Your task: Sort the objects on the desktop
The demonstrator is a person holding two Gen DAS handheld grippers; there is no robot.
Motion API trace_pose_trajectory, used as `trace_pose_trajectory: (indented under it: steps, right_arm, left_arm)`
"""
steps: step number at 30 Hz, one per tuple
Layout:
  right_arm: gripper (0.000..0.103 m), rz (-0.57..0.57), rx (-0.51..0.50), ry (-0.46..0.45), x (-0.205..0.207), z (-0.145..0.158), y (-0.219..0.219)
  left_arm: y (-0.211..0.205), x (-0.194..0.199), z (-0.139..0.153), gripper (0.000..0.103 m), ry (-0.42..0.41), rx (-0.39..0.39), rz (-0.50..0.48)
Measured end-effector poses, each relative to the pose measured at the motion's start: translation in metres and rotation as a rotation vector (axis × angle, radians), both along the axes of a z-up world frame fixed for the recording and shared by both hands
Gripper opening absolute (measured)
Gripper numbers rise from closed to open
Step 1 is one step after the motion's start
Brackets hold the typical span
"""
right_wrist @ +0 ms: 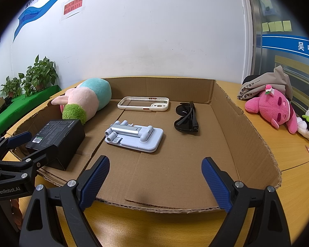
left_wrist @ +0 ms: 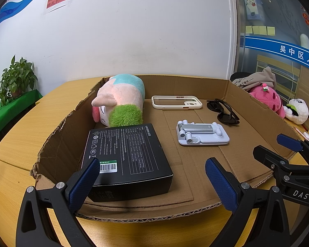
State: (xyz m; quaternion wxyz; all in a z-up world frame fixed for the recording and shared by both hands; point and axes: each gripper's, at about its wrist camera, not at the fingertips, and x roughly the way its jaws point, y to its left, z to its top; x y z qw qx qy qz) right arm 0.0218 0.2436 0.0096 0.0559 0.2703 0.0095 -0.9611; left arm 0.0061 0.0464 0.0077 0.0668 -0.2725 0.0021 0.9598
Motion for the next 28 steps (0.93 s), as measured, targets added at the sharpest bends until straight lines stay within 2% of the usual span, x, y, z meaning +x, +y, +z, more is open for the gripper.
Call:
trace_pose_trajectory:
  steps: [28]
  right_arm:
    - [0.091, 0.000, 0.000, 0.000, -0.0001, -0.0001, -0.0001]
  left_arm:
    - [0.0011, -0.0004, -0.0009, 0.103, -0.002, -0.005, 0.012]
